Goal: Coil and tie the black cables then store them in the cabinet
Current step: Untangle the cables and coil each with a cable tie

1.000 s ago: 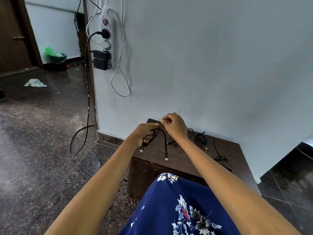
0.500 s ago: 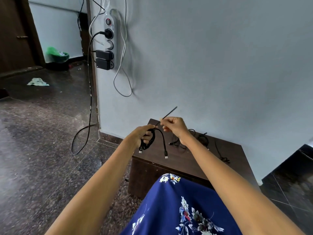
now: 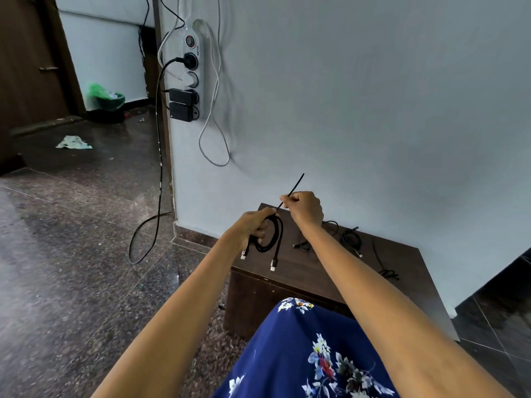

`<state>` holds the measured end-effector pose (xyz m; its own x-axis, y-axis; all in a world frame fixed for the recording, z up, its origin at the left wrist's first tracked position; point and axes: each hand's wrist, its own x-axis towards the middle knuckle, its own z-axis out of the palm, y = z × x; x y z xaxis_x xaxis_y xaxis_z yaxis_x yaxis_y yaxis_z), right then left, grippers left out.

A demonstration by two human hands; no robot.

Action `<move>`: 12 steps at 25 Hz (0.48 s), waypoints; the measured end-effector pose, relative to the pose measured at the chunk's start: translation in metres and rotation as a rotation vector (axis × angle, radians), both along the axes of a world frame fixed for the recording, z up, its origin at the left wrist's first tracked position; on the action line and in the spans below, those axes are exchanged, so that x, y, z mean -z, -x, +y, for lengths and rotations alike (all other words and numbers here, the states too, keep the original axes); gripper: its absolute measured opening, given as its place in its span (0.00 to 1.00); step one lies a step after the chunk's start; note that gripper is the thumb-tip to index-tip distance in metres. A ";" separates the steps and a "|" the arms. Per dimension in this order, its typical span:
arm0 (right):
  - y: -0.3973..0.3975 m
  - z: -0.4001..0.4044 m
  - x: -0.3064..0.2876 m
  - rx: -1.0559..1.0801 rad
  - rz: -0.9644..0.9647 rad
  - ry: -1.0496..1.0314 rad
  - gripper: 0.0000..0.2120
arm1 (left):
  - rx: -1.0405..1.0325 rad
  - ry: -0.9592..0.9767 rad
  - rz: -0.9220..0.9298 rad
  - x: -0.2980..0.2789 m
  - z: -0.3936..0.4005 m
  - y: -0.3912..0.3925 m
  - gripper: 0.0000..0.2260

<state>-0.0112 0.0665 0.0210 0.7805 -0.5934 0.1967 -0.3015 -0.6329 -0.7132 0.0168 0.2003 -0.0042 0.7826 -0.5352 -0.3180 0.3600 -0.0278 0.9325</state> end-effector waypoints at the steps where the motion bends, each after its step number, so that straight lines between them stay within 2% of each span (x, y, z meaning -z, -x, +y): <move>1: -0.001 0.000 0.001 0.011 0.010 0.007 0.14 | 0.005 -0.012 -0.010 0.000 -0.001 0.001 0.07; 4: -0.005 -0.002 0.007 0.028 0.023 0.022 0.15 | -0.025 -0.042 0.010 0.002 -0.007 0.000 0.06; 6: -0.007 -0.003 0.016 0.021 0.003 -0.043 0.15 | -0.089 -0.046 0.040 0.006 -0.012 -0.003 0.05; 8: -0.004 -0.004 0.026 -0.067 -0.009 -0.285 0.15 | -0.175 -0.016 0.090 0.013 -0.018 -0.008 0.07; 12: 0.013 -0.010 0.050 -0.386 0.244 -0.809 0.21 | -0.328 0.091 0.215 0.030 -0.036 -0.017 0.12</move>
